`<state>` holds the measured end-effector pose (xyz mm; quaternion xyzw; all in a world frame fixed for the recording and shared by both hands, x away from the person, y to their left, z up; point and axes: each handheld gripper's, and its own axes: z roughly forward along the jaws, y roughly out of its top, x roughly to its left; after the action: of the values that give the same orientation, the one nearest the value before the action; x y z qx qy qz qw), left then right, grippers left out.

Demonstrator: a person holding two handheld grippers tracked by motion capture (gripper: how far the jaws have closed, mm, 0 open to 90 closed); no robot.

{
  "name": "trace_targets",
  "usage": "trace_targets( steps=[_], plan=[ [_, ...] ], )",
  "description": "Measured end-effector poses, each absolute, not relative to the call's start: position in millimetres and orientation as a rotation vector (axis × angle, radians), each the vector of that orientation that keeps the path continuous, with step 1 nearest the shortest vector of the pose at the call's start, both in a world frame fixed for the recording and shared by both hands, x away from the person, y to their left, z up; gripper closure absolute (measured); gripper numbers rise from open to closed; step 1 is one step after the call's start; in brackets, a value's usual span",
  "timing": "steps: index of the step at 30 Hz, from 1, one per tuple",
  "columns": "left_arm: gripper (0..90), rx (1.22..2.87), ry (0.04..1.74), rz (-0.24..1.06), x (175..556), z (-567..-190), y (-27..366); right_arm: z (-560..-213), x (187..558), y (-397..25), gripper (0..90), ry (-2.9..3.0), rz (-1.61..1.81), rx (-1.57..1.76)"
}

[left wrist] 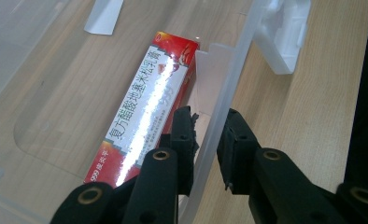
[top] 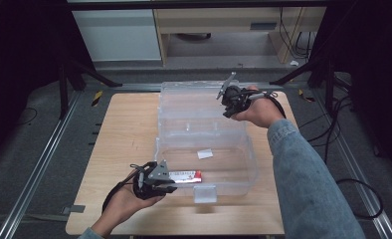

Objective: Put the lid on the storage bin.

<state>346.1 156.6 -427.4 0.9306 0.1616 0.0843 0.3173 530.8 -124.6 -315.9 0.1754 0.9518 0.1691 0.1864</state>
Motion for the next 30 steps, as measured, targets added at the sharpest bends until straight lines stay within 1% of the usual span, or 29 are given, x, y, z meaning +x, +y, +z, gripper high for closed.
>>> trace_targets(
  steps=[2,5,12,19,30],
  plan=[
    [76.5,2.448,0.423,0.218,346.3,-427.4,156.8,-317.8,531.9,-123.6,71.4,2.690,0.472,0.488],
    [76.5,2.450,0.420,0.217,346.8,-427.5,156.7,-321.1,533.3,-121.5,70.3,2.698,0.455,0.481],
    [76.5,2.448,0.430,0.214,347.0,-427.4,156.6,-323.9,536.4,-121.0,75.8,2.709,0.442,0.467],
    [76.3,2.449,0.454,0.226,345.6,-426.6,155.3,-319.6,530.1,-118.9,82.0,2.721,0.439,0.437],
    [74.0,2.444,0.473,0.236,343.2,-427.0,156.5,-308.8,510.8,-124.5,85.0,2.736,0.465,0.426]
  ],
)
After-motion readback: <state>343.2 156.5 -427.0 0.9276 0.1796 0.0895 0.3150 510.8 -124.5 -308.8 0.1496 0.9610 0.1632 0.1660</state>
